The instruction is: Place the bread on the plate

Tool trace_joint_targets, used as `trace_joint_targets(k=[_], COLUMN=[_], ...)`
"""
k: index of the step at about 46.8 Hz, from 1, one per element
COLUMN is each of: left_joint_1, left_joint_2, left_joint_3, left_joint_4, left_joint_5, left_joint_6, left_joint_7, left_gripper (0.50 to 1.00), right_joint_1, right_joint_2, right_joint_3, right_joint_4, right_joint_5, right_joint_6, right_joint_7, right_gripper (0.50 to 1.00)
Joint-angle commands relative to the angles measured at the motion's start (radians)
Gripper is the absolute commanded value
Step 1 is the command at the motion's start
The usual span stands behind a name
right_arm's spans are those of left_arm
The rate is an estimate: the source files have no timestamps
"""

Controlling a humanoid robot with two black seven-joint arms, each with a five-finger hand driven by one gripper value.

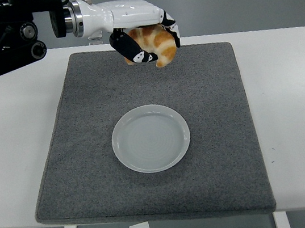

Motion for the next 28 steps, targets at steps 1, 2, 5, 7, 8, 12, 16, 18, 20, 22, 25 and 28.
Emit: trace_joint_targets(k=[1, 2, 5, 7, 8, 12, 16, 18, 20, 22, 25, 28], left_joint_1=[0.029, 0.04, 0.069, 0.089, 0.1, 0.139, 0.169, 0.182, 0.195, 0.208, 0.225, 0.241], left_joint_2=[-0.002, -0.002, -0.008, -0.016, -0.019, -0.032, -0.051, -0.06, -0.068, -0.075, -0.082, -0.083], left_joint_3=[0.0, -0.001, -0.001, -0.001, -0.001, -0.001, 0.0, 0.0, 0.002, 0.002, 0.002, 0.005], left_joint_4=[-0.007, -0.011, -0.023, -0.031, -0.033, -0.033, -0.033, -0.033, -0.033, -0.033, -0.033, -0.033], left_joint_5=[0.069, 0.088, 0.14, 0.166, 0.18, 0.213, 0.229, 0.236, 0.247, 0.259, 0.275, 0.286], left_joint_6=[0.0, 0.0, 0.001, 0.005, 0.006, 0.011, 0.024, 0.026, 0.026, 0.026, 0.028, 0.028], left_joint_7=[-0.021, -0.025, -0.028, -0.028, -0.027, -0.027, -0.027, -0.027, -0.027, -0.025, -0.025, -0.024], left_gripper=[0.5, 0.5, 0.5, 0.5, 0.5, 0.5, 0.5, 0.5, 0.5, 0.5, 0.5, 0.5], right_joint_1=[0.0, 0.0, 0.0, 0.0, 0.0, 0.0, 0.0, 0.0, 0.0, 0.0, 0.0, 0.0], right_joint_2=[0.0, 0.0, 0.0, 0.0, 0.0, 0.0, 0.0, 0.0, 0.0, 0.0, 0.0, 0.0], right_joint_3=[0.0, 0.0, 0.0, 0.0, 0.0, 0.0, 0.0, 0.0, 0.0, 0.0, 0.0, 0.0], right_joint_4=[0.0, 0.0, 0.0, 0.0, 0.0, 0.0, 0.0, 0.0, 0.0, 0.0, 0.0, 0.0], right_joint_5=[0.0, 0.0, 0.0, 0.0, 0.0, 0.0, 0.0, 0.0, 0.0, 0.0, 0.0, 0.0], right_joint_6=[0.0, 0.0, 0.0, 0.0, 0.0, 0.0, 0.0, 0.0, 0.0, 0.0, 0.0, 0.0], right_joint_7=[0.0, 0.0, 0.0, 0.0, 0.0, 0.0, 0.0, 0.0, 0.0, 0.002, 0.0, 0.0], right_gripper=[0.952, 0.954, 0.952, 0.952, 0.952, 0.952, 0.952, 0.952, 0.952, 0.952, 0.952, 0.952])
